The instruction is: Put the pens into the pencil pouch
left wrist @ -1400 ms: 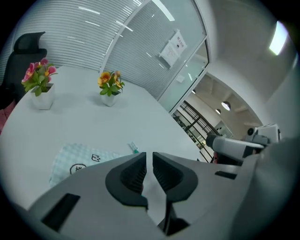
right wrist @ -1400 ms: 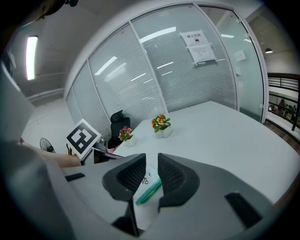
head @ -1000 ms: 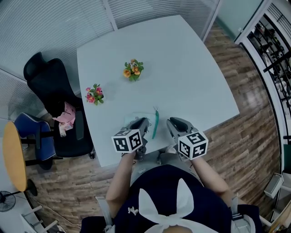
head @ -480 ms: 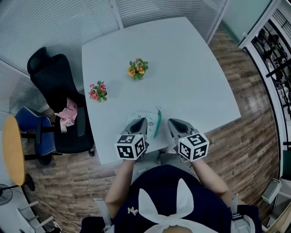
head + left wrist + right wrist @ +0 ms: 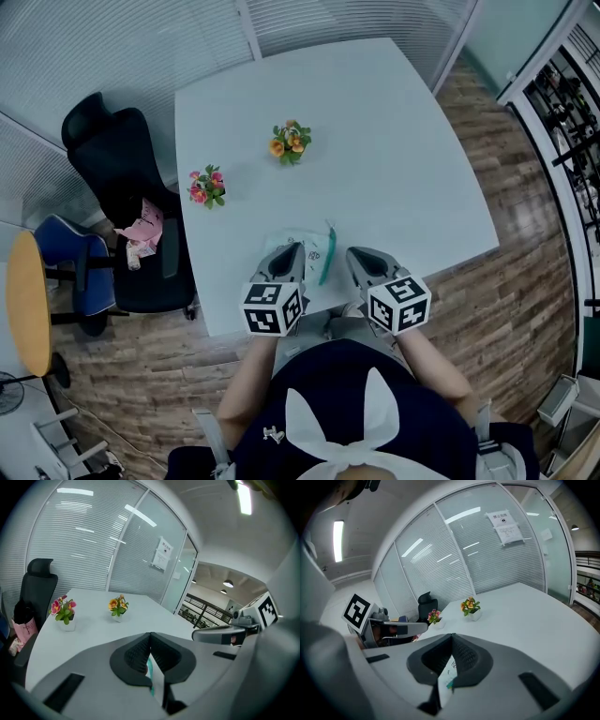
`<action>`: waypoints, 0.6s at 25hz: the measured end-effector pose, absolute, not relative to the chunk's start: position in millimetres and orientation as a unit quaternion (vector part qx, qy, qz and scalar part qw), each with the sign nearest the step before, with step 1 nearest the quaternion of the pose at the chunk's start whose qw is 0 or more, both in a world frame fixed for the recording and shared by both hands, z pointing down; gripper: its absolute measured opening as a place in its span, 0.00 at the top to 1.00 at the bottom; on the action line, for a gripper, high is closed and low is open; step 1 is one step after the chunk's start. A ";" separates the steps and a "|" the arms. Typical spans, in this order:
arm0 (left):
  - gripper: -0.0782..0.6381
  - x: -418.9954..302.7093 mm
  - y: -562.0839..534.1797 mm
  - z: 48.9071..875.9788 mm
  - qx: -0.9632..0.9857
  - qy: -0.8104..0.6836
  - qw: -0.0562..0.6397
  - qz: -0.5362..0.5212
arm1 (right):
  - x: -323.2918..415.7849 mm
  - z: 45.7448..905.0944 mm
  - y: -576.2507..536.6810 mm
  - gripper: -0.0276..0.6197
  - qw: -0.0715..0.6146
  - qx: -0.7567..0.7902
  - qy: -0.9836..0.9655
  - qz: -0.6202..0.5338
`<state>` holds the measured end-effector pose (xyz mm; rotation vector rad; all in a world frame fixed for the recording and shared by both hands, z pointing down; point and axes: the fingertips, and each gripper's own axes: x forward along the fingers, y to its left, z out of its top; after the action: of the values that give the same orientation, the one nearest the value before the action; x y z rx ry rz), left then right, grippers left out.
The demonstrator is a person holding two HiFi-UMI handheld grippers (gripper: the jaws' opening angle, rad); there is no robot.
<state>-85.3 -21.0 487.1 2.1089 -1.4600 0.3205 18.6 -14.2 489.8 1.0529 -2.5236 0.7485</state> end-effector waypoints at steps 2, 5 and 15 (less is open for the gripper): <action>0.86 -84.7 -21.7 483.7 0.785 -0.544 0.271 0.119 | 18.4 487.6 -14.8 0.95 0.154 0.366 -0.880 0.260; 0.86 -84.8 -22.1 479.5 0.785 -0.547 0.263 0.120 | 17.1 484.4 -14.7 0.95 0.155 0.364 -0.882 0.258; 0.86 -86.7 -18.7 478.3 0.783 -0.552 0.261 0.119 | 16.4 483.9 -12.7 0.95 0.161 0.359 -0.883 0.256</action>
<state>-86.7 -18.7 478.3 2.1190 -1.4942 0.3214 16.4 -12.7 483.9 1.0248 -2.5207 0.7300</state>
